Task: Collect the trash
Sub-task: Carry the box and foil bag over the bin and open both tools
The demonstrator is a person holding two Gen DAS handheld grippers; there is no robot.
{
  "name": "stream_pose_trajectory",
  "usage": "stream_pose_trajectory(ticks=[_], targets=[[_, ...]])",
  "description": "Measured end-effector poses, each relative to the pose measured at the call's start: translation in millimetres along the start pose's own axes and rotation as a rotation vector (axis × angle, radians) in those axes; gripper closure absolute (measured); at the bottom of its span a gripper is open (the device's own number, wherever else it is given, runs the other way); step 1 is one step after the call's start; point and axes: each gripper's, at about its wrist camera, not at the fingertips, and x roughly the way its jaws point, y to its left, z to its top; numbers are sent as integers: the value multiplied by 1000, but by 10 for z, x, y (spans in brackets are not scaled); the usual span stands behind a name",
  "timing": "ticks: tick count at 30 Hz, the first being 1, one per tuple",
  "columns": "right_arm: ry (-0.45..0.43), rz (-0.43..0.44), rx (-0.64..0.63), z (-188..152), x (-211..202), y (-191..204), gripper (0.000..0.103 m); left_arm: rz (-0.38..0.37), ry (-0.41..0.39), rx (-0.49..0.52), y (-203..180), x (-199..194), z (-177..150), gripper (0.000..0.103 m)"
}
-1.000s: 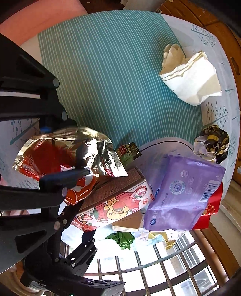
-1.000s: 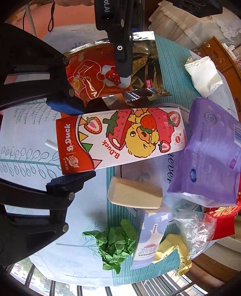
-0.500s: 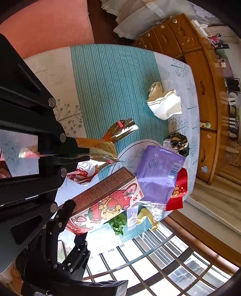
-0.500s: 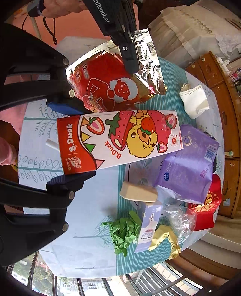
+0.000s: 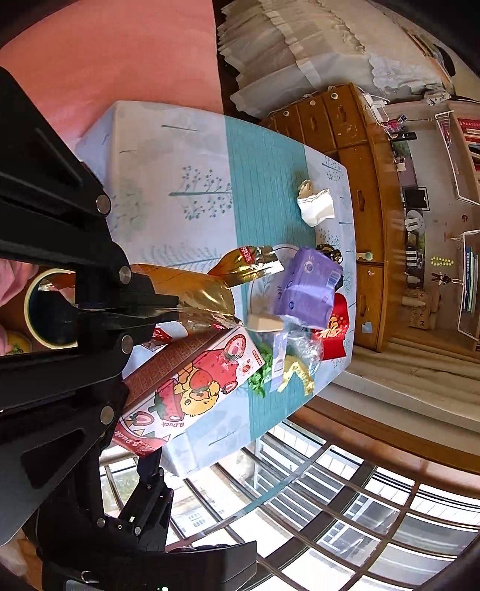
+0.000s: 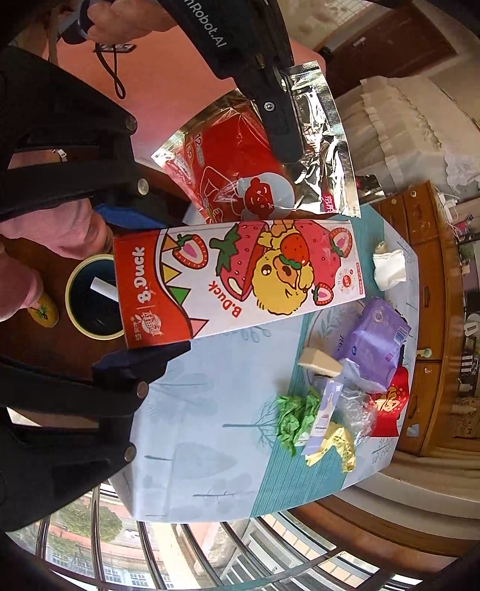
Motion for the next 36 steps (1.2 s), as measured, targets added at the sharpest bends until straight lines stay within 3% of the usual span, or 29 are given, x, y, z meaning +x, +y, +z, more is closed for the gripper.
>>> stream_pose_trajectory(ticks=[7,15,25,31,36], targets=[[60,47,-12,-805,-278,-297,53,25,62,-26,-603,-135,-666,102],[164,79,56,-1490,-11,-487,53,44,207,-14,-792,357,-1345,102],[313,20,120,-2292,1328,-635,52,19,285,-97,-405,1834,-2237,102],[409,-10,126,-2763,2365,-740,52,27,364,-72,-261,2782,-2782,102],[480,-17,130,-3034,3012,-787,52,40,431,-53,-174,3331,-3075,98]])
